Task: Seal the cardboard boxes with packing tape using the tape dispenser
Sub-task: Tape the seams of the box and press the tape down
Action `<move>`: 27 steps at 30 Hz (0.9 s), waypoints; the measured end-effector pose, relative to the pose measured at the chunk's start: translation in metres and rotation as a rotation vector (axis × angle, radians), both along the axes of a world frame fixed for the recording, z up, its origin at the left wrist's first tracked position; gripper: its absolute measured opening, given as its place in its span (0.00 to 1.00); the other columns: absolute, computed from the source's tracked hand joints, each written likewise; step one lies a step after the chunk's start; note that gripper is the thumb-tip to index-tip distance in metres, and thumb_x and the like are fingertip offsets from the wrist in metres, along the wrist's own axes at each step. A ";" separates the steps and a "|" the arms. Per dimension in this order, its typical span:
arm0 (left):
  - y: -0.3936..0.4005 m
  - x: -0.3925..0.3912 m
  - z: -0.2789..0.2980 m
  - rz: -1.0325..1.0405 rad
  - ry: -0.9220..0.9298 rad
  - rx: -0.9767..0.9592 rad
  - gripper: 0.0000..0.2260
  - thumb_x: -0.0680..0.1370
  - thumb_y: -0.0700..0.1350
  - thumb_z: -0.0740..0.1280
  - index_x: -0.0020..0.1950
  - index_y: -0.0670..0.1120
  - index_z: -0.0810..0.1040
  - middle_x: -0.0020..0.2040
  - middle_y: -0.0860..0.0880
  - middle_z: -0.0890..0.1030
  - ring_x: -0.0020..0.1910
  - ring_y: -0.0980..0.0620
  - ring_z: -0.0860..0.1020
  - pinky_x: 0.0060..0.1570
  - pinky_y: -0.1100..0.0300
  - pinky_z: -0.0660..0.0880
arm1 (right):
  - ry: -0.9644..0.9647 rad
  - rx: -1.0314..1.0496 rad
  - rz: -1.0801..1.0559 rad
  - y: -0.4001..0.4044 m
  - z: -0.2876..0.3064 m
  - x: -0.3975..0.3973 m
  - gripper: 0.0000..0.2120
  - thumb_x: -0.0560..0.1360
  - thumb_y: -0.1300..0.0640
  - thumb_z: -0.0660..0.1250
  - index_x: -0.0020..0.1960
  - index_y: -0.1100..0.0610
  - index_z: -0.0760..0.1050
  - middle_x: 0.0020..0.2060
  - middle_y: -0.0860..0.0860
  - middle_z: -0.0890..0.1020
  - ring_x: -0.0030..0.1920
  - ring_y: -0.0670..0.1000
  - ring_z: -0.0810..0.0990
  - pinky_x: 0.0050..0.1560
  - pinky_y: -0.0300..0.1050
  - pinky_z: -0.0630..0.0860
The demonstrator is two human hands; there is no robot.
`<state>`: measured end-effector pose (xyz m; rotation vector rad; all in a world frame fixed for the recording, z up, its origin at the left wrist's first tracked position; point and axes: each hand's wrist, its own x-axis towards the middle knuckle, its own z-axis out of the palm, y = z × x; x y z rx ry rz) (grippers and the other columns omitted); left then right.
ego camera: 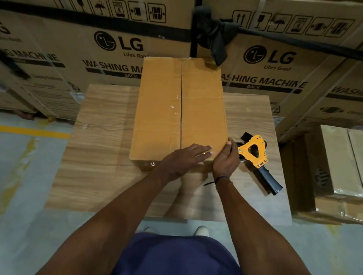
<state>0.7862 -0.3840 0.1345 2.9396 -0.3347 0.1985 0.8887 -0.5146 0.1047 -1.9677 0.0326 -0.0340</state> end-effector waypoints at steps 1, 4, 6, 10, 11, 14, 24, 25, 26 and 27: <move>0.007 -0.004 -0.004 -0.037 0.008 0.003 0.22 0.82 0.44 0.68 0.76 0.44 0.72 0.77 0.45 0.71 0.70 0.45 0.74 0.59 0.53 0.79 | 0.005 0.033 0.009 -0.001 -0.001 0.000 0.19 0.86 0.52 0.57 0.66 0.61 0.79 0.58 0.59 0.84 0.57 0.57 0.80 0.53 0.42 0.71; 0.032 -0.020 -0.012 -0.097 -0.003 0.079 0.21 0.87 0.46 0.56 0.81 0.43 0.63 0.81 0.45 0.65 0.78 0.44 0.66 0.73 0.51 0.69 | 0.037 0.109 0.038 -0.004 0.001 0.001 0.19 0.86 0.52 0.57 0.66 0.62 0.80 0.57 0.58 0.84 0.55 0.53 0.79 0.56 0.46 0.75; 0.049 -0.032 -0.013 -0.102 0.013 0.113 0.22 0.88 0.48 0.53 0.82 0.43 0.61 0.82 0.45 0.62 0.80 0.44 0.62 0.75 0.51 0.66 | 0.054 0.138 0.054 -0.005 0.001 0.000 0.19 0.86 0.52 0.56 0.66 0.62 0.80 0.57 0.57 0.83 0.56 0.53 0.78 0.55 0.45 0.74; 0.073 -0.045 -0.008 -0.113 0.079 0.125 0.25 0.86 0.51 0.55 0.82 0.42 0.62 0.82 0.43 0.62 0.80 0.44 0.63 0.74 0.49 0.69 | 0.085 0.148 0.081 -0.005 0.002 0.001 0.21 0.86 0.50 0.55 0.65 0.61 0.80 0.55 0.57 0.83 0.56 0.55 0.79 0.57 0.46 0.75; 0.078 -0.048 -0.006 -0.105 0.096 0.117 0.26 0.86 0.52 0.54 0.81 0.42 0.63 0.81 0.43 0.63 0.80 0.44 0.64 0.73 0.49 0.69 | 0.102 0.147 0.093 -0.006 0.000 0.001 0.20 0.87 0.52 0.55 0.66 0.61 0.80 0.55 0.56 0.83 0.56 0.54 0.79 0.57 0.45 0.74; 0.091 -0.061 0.000 -0.082 0.127 0.103 0.28 0.85 0.55 0.52 0.81 0.42 0.65 0.81 0.44 0.64 0.79 0.44 0.65 0.72 0.50 0.71 | 0.135 0.141 0.129 -0.008 0.000 0.002 0.20 0.88 0.52 0.55 0.68 0.60 0.79 0.58 0.56 0.83 0.58 0.54 0.79 0.58 0.45 0.75; 0.130 -0.099 0.002 0.015 0.157 0.093 0.30 0.86 0.62 0.43 0.82 0.47 0.61 0.83 0.49 0.59 0.81 0.48 0.61 0.76 0.47 0.65 | 0.122 0.029 0.203 -0.007 0.020 -0.012 0.20 0.88 0.54 0.53 0.74 0.63 0.73 0.67 0.60 0.79 0.66 0.57 0.76 0.64 0.49 0.72; 0.134 -0.104 0.003 0.028 0.156 0.085 0.29 0.86 0.61 0.44 0.83 0.49 0.58 0.84 0.51 0.56 0.82 0.50 0.57 0.78 0.47 0.60 | 0.101 0.001 0.214 -0.005 0.018 -0.017 0.21 0.88 0.52 0.53 0.76 0.61 0.71 0.69 0.60 0.77 0.69 0.59 0.74 0.67 0.53 0.72; 0.138 -0.109 0.003 0.046 0.159 0.070 0.27 0.87 0.60 0.46 0.84 0.51 0.55 0.84 0.53 0.53 0.83 0.52 0.53 0.80 0.48 0.54 | 0.070 -0.037 0.224 -0.003 0.018 -0.024 0.22 0.88 0.51 0.52 0.78 0.58 0.69 0.71 0.59 0.76 0.71 0.59 0.73 0.70 0.55 0.71; 0.143 -0.116 0.003 0.066 0.158 0.048 0.26 0.87 0.58 0.48 0.84 0.52 0.53 0.84 0.54 0.51 0.83 0.53 0.50 0.80 0.49 0.50 | 0.029 -0.082 0.236 -0.001 0.016 -0.032 0.23 0.88 0.49 0.52 0.79 0.56 0.67 0.72 0.58 0.76 0.70 0.59 0.74 0.69 0.55 0.72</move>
